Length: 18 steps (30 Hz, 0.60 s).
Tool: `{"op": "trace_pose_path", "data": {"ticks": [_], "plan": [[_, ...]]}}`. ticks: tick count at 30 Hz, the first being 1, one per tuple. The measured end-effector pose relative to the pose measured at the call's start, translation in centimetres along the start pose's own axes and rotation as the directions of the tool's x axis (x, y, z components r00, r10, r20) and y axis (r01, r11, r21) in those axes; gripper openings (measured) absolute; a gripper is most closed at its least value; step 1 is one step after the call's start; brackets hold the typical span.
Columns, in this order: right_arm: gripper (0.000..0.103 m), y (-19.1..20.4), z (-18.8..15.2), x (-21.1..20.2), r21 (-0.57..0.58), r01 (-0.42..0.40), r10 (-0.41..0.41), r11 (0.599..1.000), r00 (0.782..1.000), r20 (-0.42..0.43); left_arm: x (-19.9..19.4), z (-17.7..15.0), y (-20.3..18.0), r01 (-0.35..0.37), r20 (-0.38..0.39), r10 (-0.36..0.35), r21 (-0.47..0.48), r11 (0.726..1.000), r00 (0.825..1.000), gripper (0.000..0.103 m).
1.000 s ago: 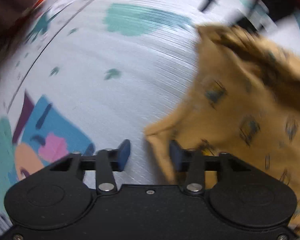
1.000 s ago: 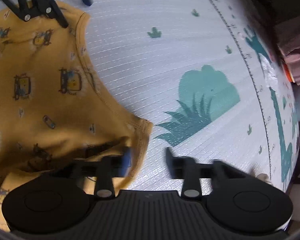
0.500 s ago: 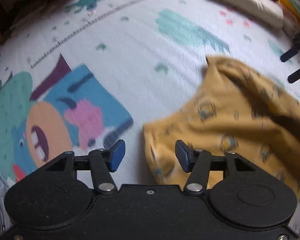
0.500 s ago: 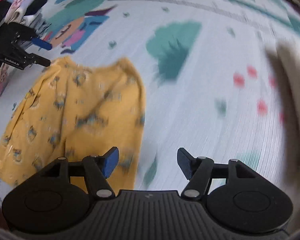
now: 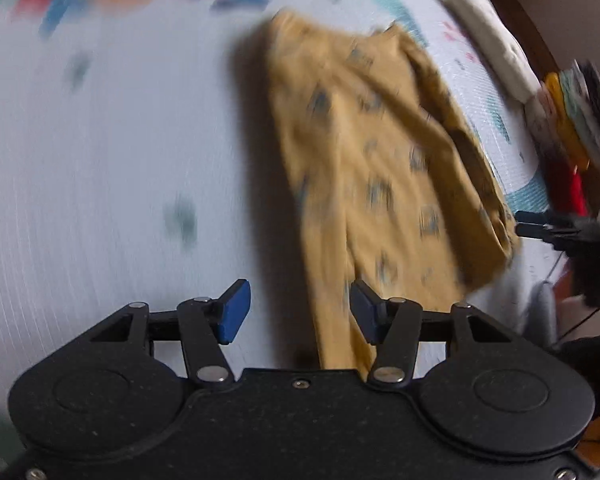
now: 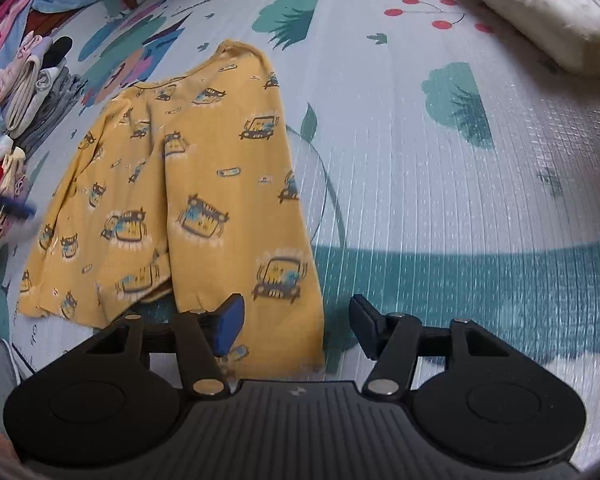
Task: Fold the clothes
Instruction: 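Lift the shirt with both grippers, lay it flat on the mat, and release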
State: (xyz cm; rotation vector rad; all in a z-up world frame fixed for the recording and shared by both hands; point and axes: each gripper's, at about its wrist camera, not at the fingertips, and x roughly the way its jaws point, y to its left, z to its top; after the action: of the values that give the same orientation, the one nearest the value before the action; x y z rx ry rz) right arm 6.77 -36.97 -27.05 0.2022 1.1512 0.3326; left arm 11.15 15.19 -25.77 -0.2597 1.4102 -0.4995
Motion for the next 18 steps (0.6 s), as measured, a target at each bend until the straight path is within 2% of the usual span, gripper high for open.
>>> {"op": "trace_pose_path", "data": {"ticks": [2,3,4,6,7,9,10,11,13,18], "plan": [[0.052,0.4,-0.2,0.1,-0.010,0.009,-0.008,1.000,1.000,0.010,0.1,-2.4,0.5,0.056,-0.009,-0.057,-0.078,0.995,0.998,0.053],[0.045,0.6,-0.2,0.2,-0.011,0.013,-0.013,1.000,1.000,0.016,0.2,-3.4,0.5,0.082,-0.016,-0.084,-0.100,0.992,0.996,0.053],[0.037,0.9,-0.2,0.3,-0.022,0.015,-0.015,1.000,1.000,0.019,0.5,-4.1,0.2,0.081,-0.036,-0.084,-0.088,0.993,0.996,0.053],[0.030,1.5,-0.3,0.7,-0.083,0.040,-0.038,0.996,0.999,0.030,1.2,-4.9,-0.3,0.070,-0.074,-0.075,-0.062,0.996,0.994,0.053],[0.024,1.6,-0.5,0.6,-0.105,0.053,-0.049,0.993,0.998,0.038,1.6,-5.2,-0.3,0.081,-0.086,-0.087,-0.069,0.994,0.993,0.053],[0.010,1.4,-0.4,0.7,-0.103,0.070,-0.065,0.992,0.997,0.045,2.0,-5.3,-0.1,0.089,-0.078,-0.096,-0.092,0.992,0.992,0.052],[0.006,1.4,-0.3,0.7,-0.102,0.078,-0.073,0.992,0.996,0.049,2.2,-5.4,0.1,0.095,-0.074,-0.103,-0.104,0.990,0.992,0.049],[0.006,1.4,-0.3,0.8,-0.109,0.077,-0.072,0.991,0.996,0.048,2.3,-5.3,0.3,0.103,-0.069,-0.112,-0.117,0.988,0.991,0.031],[0.005,1.6,-0.3,0.9,-0.149,0.084,-0.078,0.985,0.996,0.045,2.3,-5.1,0.2,0.110,-0.056,-0.116,-0.106,0.988,0.992,0.004],[0.004,2.0,0.2,0.8,-0.238,0.122,-0.111,0.964,0.992,0.059,1.2,-3.9,0.8,0.083,-0.017,-0.084,-0.001,0.997,0.996,0.000]]}}
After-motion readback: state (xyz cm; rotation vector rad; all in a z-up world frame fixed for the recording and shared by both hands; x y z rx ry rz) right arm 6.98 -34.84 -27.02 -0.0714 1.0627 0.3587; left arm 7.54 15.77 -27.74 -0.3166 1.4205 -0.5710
